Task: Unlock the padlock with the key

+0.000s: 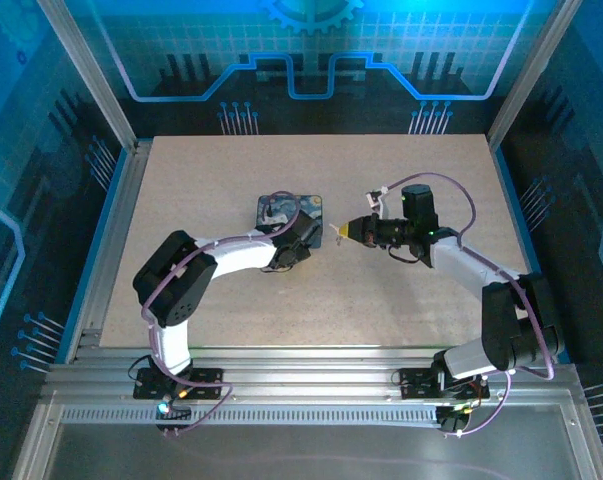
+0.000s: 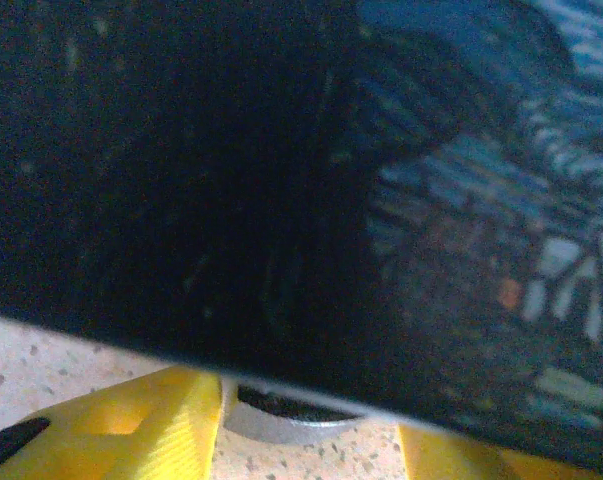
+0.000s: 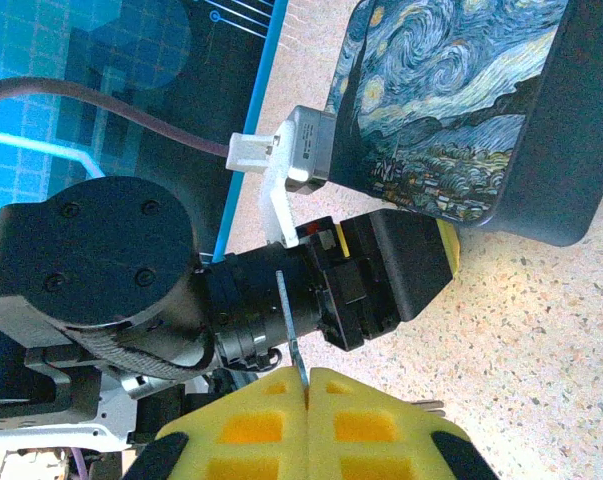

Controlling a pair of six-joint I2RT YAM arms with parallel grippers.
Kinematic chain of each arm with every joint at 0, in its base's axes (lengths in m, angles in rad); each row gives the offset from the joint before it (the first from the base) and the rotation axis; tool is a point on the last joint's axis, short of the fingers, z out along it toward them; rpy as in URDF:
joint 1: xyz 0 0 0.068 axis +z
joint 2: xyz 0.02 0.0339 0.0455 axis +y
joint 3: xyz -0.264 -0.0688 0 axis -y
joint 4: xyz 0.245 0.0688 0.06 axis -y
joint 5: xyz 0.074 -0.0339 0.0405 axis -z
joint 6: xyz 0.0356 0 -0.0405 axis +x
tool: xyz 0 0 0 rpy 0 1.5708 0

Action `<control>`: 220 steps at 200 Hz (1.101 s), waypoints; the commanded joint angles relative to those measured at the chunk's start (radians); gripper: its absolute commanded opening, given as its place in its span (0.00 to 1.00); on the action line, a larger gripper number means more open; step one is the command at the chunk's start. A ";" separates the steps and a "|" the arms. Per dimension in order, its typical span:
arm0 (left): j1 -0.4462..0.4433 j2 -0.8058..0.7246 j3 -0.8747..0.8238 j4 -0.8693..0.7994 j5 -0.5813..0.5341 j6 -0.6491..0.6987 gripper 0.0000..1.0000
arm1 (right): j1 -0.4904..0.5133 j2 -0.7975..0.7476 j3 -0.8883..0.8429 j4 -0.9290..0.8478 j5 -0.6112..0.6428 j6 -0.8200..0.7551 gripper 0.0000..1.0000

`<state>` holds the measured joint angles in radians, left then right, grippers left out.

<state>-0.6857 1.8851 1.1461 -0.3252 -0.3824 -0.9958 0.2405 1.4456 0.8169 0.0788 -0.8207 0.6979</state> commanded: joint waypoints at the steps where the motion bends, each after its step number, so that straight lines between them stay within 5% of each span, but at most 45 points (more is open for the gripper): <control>1: -0.002 0.029 0.026 -0.061 -0.044 -0.003 0.46 | -0.012 -0.011 -0.018 0.012 -0.025 -0.018 0.00; 45: -0.004 0.040 0.020 -0.049 -0.053 0.046 0.37 | -0.011 -0.013 -0.024 0.004 -0.023 -0.024 0.00; 94: -0.004 0.010 0.006 -0.046 -0.074 0.180 0.46 | -0.011 -0.031 -0.027 -0.018 -0.008 -0.036 0.00; 139: -0.003 0.011 -0.003 -0.026 -0.061 0.273 0.42 | -0.011 -0.027 -0.033 -0.004 -0.001 -0.025 0.00; 220: -0.002 0.047 -0.008 0.002 -0.040 0.283 0.38 | -0.009 -0.025 -0.018 -0.016 -0.004 -0.023 0.00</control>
<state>-0.6853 1.9018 1.1511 -0.3309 -0.4255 -0.7296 0.2405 1.4380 0.7986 0.0711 -0.8192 0.6868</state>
